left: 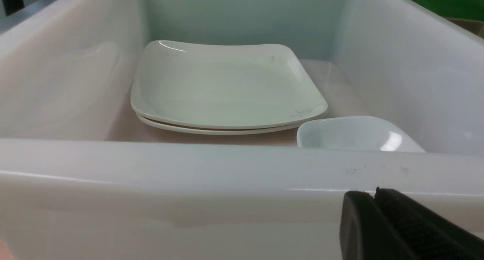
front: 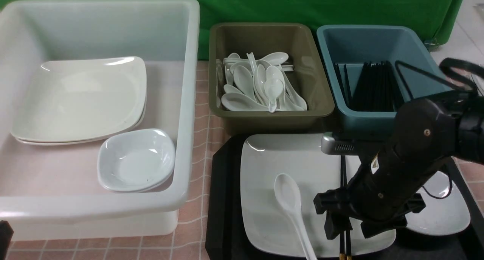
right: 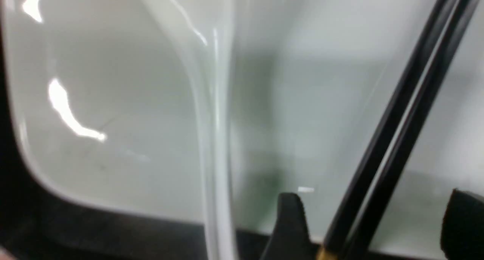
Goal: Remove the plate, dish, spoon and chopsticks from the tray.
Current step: Use the right arm to grab a pair of chopsticks from the plate, then use the right arm to put the chopsticks into the small storage box on the right
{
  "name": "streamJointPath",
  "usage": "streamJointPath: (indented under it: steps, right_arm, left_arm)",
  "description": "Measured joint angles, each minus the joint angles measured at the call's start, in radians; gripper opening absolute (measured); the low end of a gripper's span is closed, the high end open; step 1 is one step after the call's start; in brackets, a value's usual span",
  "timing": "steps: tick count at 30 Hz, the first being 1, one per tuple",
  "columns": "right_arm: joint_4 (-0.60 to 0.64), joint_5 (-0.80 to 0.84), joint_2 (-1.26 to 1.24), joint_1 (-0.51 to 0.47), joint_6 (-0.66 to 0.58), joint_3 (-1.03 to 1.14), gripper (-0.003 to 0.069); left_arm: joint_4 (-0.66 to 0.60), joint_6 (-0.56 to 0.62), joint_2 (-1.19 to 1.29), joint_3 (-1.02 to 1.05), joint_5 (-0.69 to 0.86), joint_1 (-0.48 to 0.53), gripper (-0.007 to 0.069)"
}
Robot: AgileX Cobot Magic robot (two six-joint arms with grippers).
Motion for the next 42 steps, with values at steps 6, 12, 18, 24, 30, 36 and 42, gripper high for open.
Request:
streamJointPath:
  steps: [6,12,18,24,30,36,42]
  right_arm:
    - [-0.002,-0.053,0.073,0.000,0.008,-0.004,0.0554]
    - [-0.002,-0.071,0.086,0.000,0.008,-0.012,0.0515]
    - [-0.008,-0.071,0.086,0.000,0.004,-0.012,0.0400]
    - [-0.007,-0.043,0.089,0.000,-0.036,-0.012,0.0173]
    - [-0.006,0.006,0.064,0.000,-0.081,-0.010,0.0173]
    - [-0.006,0.119,-0.037,0.000,-0.148,-0.009,0.0173]
    - [-0.007,0.279,-0.211,-0.001,-0.297,-0.008,0.0173]
  left_arm:
    - [0.000,0.000,0.000,0.000,-0.001,0.000,0.0022]
    - [0.000,0.000,0.000,0.000,-0.001,0.000,0.0022]
    - [0.000,0.000,0.000,0.000,-0.001,0.000,0.0022]
    - [0.000,0.000,0.000,0.000,-0.001,0.000,0.0022]
    - [0.000,0.000,0.000,0.000,-0.001,0.000,0.0022]
    - [0.000,0.000,0.000,0.000,-0.001,0.000,0.0022]
    - [0.000,0.000,0.000,0.000,-0.001,0.000,0.0022]
